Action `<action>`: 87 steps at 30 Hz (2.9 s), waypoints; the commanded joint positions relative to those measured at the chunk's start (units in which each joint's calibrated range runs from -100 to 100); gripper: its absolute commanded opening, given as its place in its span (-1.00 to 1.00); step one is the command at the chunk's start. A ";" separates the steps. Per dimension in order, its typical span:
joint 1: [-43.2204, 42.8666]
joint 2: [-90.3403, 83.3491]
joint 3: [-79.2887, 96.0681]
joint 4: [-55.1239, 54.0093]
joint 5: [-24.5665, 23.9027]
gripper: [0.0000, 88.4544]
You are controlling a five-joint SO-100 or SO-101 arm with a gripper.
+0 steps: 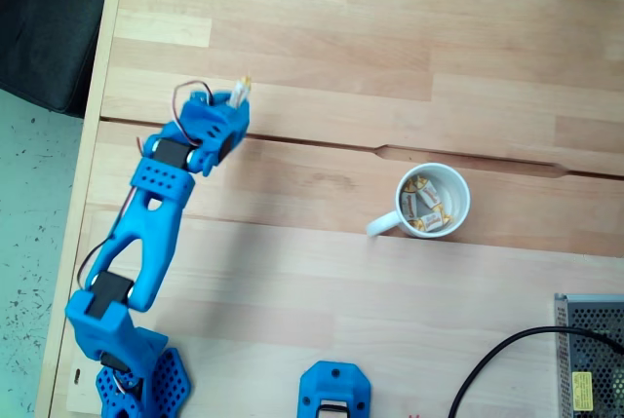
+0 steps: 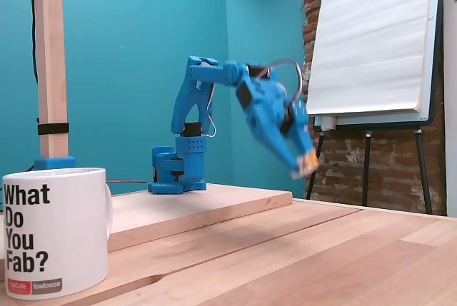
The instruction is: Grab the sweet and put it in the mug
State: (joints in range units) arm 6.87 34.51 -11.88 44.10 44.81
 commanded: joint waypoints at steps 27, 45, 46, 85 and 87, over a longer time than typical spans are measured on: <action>37.43 -19.37 -8.01 0.01 -5.71 -1.00; 39.46 -11.54 -9.44 -0.96 -1.71 -1.00; 39.32 -11.45 -9.89 -0.96 -1.66 -1.00; 35.69 9.20 -31.92 -0.96 -1.22 -1.00; 35.69 9.20 -31.92 -0.96 -1.17 -1.00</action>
State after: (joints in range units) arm 42.69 45.14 -39.76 44.18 43.54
